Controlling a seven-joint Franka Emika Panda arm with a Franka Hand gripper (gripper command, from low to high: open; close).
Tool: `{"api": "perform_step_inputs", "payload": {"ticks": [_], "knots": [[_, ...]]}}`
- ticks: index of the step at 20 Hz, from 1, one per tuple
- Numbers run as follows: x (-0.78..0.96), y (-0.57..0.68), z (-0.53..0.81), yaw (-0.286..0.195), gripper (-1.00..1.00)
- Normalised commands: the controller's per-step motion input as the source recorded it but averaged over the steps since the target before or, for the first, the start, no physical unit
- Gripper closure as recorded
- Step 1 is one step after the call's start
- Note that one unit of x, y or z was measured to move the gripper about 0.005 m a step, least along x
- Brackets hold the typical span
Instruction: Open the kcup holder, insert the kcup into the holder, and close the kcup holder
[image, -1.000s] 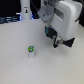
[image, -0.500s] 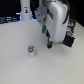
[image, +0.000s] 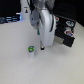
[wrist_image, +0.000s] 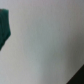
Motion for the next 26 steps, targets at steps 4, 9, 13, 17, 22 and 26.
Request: {"api": "perform_step_inputs", "payload": {"ticks": [4,9,13,17,22,26], "knots": [[-0.22,-0.41,-0.35,-0.308,-1.0],[-0.17,-0.39,-0.36,-0.313,-1.0],[-0.09,-0.32,-0.38,-0.3,-1.0],[-0.02,-0.22,-0.34,-0.263,-1.0],[-0.02,-0.1,-0.25,-0.214,-1.0],[-0.09,-0.04,-0.12,-0.177,-1.0]]}}
